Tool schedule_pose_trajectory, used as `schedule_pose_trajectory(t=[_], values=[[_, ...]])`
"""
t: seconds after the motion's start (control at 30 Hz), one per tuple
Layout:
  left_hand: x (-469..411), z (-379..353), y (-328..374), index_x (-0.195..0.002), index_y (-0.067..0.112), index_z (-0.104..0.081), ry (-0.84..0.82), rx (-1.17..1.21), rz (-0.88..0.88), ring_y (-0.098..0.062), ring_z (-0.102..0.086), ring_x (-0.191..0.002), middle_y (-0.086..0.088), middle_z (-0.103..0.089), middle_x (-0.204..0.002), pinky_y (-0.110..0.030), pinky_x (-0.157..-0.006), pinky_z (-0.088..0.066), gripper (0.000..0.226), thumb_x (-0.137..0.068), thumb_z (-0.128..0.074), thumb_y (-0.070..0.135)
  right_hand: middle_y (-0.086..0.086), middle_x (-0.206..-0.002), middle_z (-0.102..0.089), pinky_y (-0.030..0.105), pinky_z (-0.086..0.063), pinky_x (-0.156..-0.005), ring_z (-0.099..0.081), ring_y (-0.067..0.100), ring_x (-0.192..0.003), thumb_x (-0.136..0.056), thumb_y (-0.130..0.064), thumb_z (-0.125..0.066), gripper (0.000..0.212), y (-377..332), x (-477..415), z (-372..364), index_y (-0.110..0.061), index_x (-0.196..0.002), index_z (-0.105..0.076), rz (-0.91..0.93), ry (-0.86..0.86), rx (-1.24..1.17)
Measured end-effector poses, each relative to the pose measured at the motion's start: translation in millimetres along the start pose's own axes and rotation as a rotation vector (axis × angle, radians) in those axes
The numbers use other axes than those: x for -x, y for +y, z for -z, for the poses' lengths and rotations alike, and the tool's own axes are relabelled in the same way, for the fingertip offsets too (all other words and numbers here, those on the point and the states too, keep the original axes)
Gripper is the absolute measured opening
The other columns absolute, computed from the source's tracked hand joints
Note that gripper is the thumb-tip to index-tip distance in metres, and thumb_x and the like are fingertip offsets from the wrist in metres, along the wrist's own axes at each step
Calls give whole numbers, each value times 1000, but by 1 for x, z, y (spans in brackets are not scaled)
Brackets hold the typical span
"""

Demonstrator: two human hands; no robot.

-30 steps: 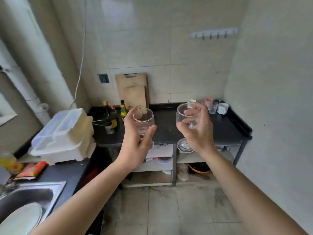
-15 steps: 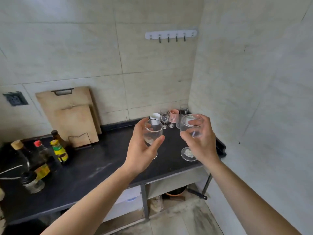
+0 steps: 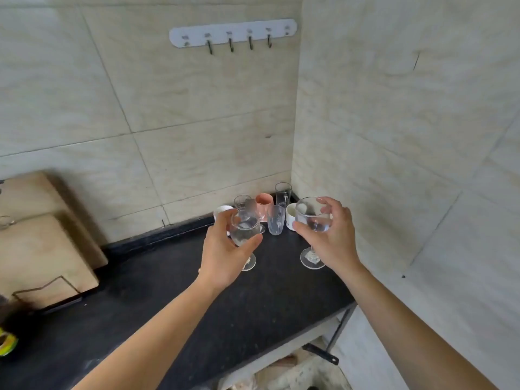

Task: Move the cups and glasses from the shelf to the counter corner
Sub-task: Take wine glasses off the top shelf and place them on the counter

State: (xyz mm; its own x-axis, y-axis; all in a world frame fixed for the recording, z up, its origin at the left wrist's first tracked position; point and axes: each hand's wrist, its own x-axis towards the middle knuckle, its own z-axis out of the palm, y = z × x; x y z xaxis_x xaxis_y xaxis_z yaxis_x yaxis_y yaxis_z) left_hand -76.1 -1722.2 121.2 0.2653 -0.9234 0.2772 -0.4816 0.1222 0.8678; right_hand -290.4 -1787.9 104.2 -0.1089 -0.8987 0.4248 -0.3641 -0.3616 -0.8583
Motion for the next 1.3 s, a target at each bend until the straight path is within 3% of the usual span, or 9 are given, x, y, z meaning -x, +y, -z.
schedule_pose_trajectory(t=[0.13, 0.27, 0.37, 0.53, 0.73, 0.87, 0.93, 1.07, 1.3], values=[[-58, -65, -29, -122, 36, -49, -48, -19, 142, -10, -65, -95, 16, -65, -110, -27, -80, -52, 59, -74, -83, 34, -33, -105, -55, -3, -38, -70, -61, -2, -98, -58, -42, -87, 63, 66, -67, -7, -65, -104, -49, -48, -44, 13], [-102, -128, -56, -119, 36, -50, -86, -62, 239, -9, -62, -94, 19, -61, -109, -12, -75, -44, 59, -72, -85, 30, -63, -110, -40, -5, -38, -59, -50, -31, -89, -58, -43, -82, 66, 106, -116, -9, -78, -98, -43, -80, -110, 63], [-124, -169, -79, -119, 32, -52, -96, -91, 302, -14, -61, -99, 6, -56, -115, -29, -86, -51, 61, -69, -86, 28, -66, -107, -35, 4, -38, -51, -46, -34, -88, -57, -47, -80, 66, 142, -141, -16, -82, -95, -39, -157, -161, 128], [-145, -223, -116, -116, 34, -53, -144, -111, 366, -12, -59, -100, 6, -49, -116, -34, -93, -51, 63, -65, -88, 25, -42, -102, -57, 15, -40, -66, -56, -16, -94, -58, -42, -84, 57, 211, -150, -37, -65, -96, -49, -311, -264, 181], [-168, -256, -160, -121, 23, -57, -248, -225, 358, -18, -56, -109, 2, -56, -120, -35, -89, -49, 59, -70, -85, 24, -19, -95, -66, 8, -43, -63, -62, -4, -90, -65, -31, -89, 44, 255, -150, -60, -36, -98, -60, -397, -307, 226], [-180, -265, -176, -129, 23, -56, -278, -322, 340, -21, -51, -114, 3, -60, -126, -35, -87, -47, 62, -73, -83, 29, -1, -123, -67, 38, -57, -90, -63, 17, -113, -74, -25, -89, 62, 273, -152, -70, -18, -127, -59, -461, -349, 262], [-185, -268, -182, -130, 25, -56, -283, -339, 327, -21, -52, -114, 5, -62, -126, -34, -86, -47, 62, -74, -82, 31, 0, -130, -64, 43, -55, -97, -61, 19, -120, -76, -23, -88, 67, 277, -154, -74, -17, -134, -56, -470, -361, 262], [-195, -276, -187, -130, 30, -54, -324, -353, 316, -18, -53, -116, 11, -61, -127, -36, -85, -48, 58, -78, -78, 36, -2, -130, -63, 31, -55, -95, -59, 14, -120, -78, -17, -87, 63, 282, -161, -77, -22, -132, -55, -451, -339, 239], [-204, -283, -193, -139, 27, -49, -384, -400, 290, -19, -51, -124, 5, -58, -136, -43, -92, -50, 63, -83, -75, 38, 0, -138, -59, 40, -55, -99, -56, 17, -126, -84, -25, -83, 67, 288, -175, -79, -20, -141, -48, -462, -402, 295]])
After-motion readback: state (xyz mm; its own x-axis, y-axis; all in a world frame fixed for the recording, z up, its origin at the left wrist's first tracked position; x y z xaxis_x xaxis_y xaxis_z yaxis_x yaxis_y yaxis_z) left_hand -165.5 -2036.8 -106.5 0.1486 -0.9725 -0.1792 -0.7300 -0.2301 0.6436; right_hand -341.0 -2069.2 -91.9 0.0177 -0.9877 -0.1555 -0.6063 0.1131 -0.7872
